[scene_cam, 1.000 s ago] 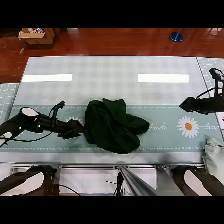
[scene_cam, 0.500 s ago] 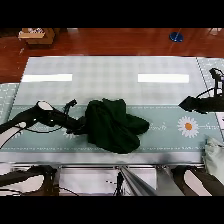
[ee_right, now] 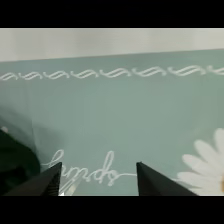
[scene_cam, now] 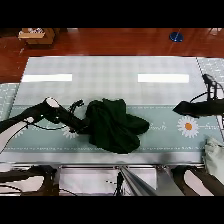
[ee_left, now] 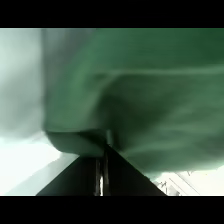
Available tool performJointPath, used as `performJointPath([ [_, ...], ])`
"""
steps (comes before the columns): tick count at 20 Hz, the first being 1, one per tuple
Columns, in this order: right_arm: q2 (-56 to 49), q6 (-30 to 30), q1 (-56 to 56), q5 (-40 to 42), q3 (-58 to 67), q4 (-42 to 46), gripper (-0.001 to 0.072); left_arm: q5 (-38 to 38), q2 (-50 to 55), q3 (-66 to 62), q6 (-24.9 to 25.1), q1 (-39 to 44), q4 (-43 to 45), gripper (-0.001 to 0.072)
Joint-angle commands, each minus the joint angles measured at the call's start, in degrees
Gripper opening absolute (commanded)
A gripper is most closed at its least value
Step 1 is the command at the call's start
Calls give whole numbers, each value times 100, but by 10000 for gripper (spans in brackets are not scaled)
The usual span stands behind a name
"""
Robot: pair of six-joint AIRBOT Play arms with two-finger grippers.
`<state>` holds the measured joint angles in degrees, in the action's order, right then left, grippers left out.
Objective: Fold the shirts.
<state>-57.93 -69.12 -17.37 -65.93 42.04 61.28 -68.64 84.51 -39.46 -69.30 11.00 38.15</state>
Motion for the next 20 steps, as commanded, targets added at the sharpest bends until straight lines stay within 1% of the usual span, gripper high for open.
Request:
performJointPath([
  [1,-463,619,9,-245,-529,-1508,550,-203,-195,-17,221,2,-44,24],
  [3,-710,793,83,-269,-761,-1906,550,-212,-354,-17,245,2,-46,24],
  [6,-1034,791,542,-144,-872,-1880,550,-214,-555,-17,269,2,-44,24],
  [8,-1246,785,951,81,-872,-1943,549,-216,-616,-17,269,2,-44,24],
  [12,-1676,658,1853,715,-872,-2385,549,-262,-625,-17,286,2,-44,24],
  [15,-1945,533,2433,1250,-872,-2796,510,-264,-625,-17,398,2,-52,24],
  [16,-1991,538,2603,1360,-872,-2946,366,-280,-625,-20,415,2,-50,24],
  [17,-1993,540,2715,1440,-868,-3040,182,-282,-643,-20,417,2,-52,24],
  [18,-1991,549,2745,1410,-866,-3206,46,-282,-708,-24,424,0,-52,24],
  [20,-1788,828,2658,1172,-833,-3532,46,-330,-1049,-107,435,-46,-55,23],
])
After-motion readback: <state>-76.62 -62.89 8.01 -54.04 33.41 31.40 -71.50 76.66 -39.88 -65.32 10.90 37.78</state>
